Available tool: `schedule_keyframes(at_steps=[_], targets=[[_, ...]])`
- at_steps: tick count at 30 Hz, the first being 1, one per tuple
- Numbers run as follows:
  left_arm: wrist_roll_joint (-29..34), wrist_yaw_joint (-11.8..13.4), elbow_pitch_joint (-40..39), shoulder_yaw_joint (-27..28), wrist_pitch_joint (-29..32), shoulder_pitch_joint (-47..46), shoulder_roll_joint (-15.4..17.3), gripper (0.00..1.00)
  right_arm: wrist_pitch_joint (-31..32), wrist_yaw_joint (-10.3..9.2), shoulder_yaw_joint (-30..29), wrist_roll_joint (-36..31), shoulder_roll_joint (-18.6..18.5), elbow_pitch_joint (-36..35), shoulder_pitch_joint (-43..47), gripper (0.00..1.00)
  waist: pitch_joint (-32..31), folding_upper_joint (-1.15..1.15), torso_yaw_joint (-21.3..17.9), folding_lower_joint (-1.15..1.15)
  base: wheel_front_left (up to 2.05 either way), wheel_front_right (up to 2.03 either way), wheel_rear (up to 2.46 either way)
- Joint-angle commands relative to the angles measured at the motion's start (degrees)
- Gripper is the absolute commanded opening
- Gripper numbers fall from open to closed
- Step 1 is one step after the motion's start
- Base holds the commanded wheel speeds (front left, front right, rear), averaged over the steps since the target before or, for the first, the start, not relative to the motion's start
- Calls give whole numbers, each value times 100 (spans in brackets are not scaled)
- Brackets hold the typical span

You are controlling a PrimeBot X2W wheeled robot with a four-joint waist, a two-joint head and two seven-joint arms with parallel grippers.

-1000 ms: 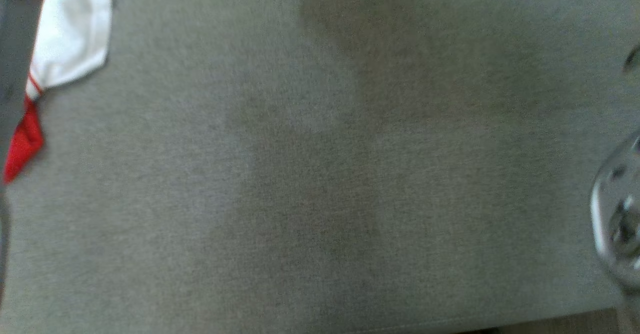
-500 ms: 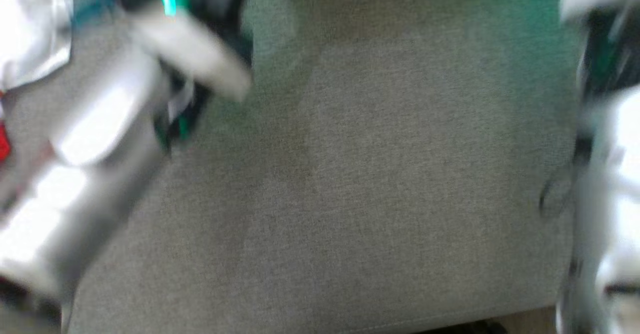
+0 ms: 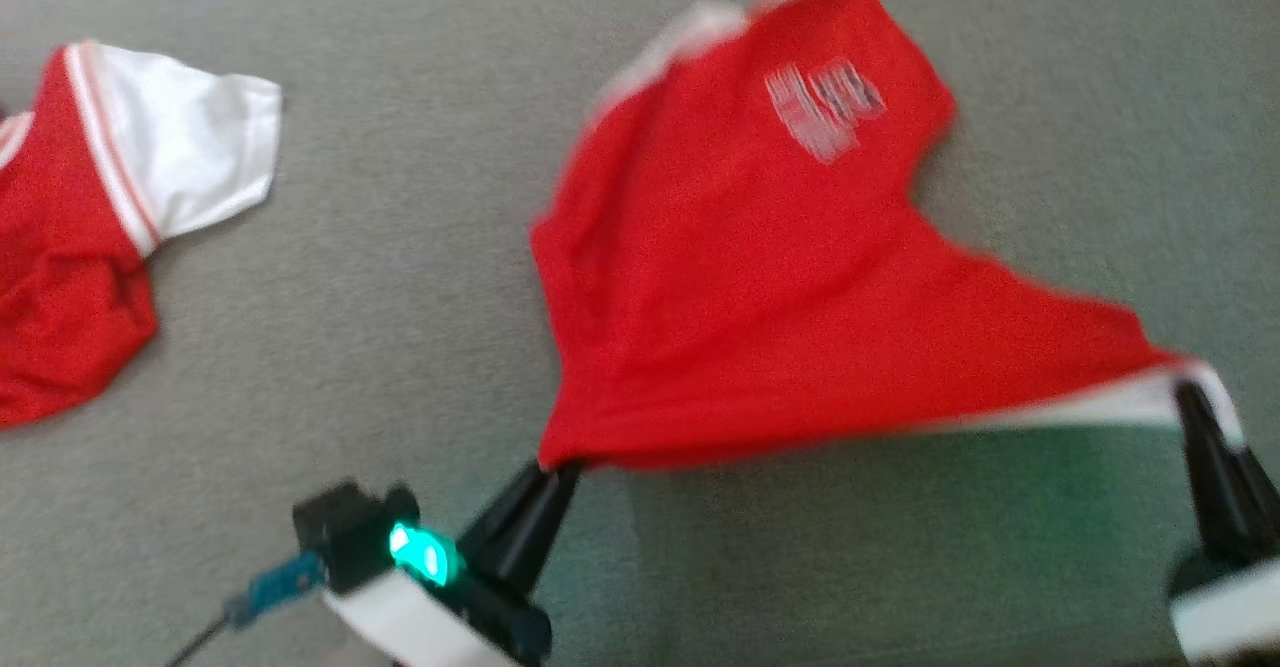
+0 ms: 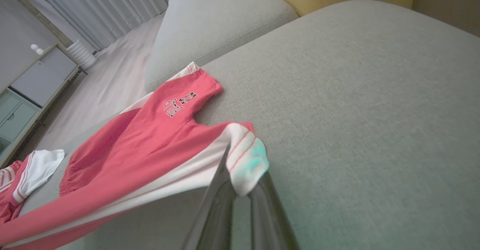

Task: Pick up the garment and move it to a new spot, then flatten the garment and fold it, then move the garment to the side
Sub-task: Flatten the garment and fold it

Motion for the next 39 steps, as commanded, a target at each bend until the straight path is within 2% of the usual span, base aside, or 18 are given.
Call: schedule_keyframes(at_steps=[1, 5, 9, 12, 16, 18, 19, 25, 30, 31, 33, 34, 35, 36, 39], targets=[[-8, 147, -305, 284, -74, -56, 282, 0, 27, 37, -56, 106, -60, -457, 27, 0, -134, 0, 188, 3, 0, 0, 0], [-269, 194, -861, 434, -61, 177, 256, 0, 315, 37, -109, 179, -60, -944, 90, 0, -44, 0, 329, 3, 0, 0, 0], [-704, 116, -850, 619, 176, -184, -5, 0, 893, 37, 85, -71, -60, -751, -926, 0, 103, 0, 522, 3, 0, 0, 0], [-914, 43, -441, 728, 434, -705, -293, 0, 1330, 37, 135, -247, -60, -169, -1932, 0, 264, 0, 710, 3, 0, 0, 0], [-1104, -23, 401, 792, 671, -1390, -857, 0, 1683, 37, 71, -692, -60, 816, -3099, 0, 426, 0, 948, 3, 0, 0, 0], [-1240, -144, 1046, 822, 737, -1791, -1302, 0, 1739, 37, 2, -1002, -60, 1517, -3775, 0, 522, 0, 1051, 3, 0, 0, 0], [-1240, -144, 1046, 822, 737, -1791, -1302, 0, 1739, 37, 2, -1002, -60, 1517, -3775, 0, 522, 0, 1051, 3, 0, 0, 0], [-1103, -228, 2330, 871, 512, -2388, -1890, 0, 1503, 37, -21, -1376, -60, 2788, -4710, 0, 618, 0, 1049, 3, 0, 0, 0], [-1050, -382, 2914, 897, 398, -2784, -2209, 0, 1258, 37, 18, -1634, -60, 3458, -5250, 0, 737, 0, 1031, 3, 0, 0, 0], [-1028, -408, 3005, 893, 381, -2855, -2249, 1, 1195, 37, 22, -1670, -60, 3554, -5335, 0, 751, 0, 1030, 3, 0, 0, 0], [-1006, -439, 3180, 890, 348, -2945, -2318, 33, 1015, 37, 53, -1685, -60, 3713, -5480, 0, 767, 0, 1027, 3, 0, 0, 0], [-997, -446, 3260, 884, 337, -2972, -2342, 50, 922, 37, 102, -1668, -60, 3776, -5528, 33, 771, 0, 1021, 3, 0, 0, 0], [-988, -445, 3339, 875, 334, -2986, -2358, 50, 840, 37, 143, -1674, -60, 3832, -5556, 96, 776, 0, 1010, 3, 0, 0, 0], [-971, -443, 3414, 850, 345, -2991, -2365, 100, 792, 37, 164, -1683, -60, 3896, -5563, 100, 777, 0, 1000, 3, 0, 0, 0], [-815, -380, 3578, 747, 327, -2991, -2313, 100, 637, 37, 366, -1845, -103, 3871, -5496, 100, 741, 0, 953, 3, 0, 0, 0]])
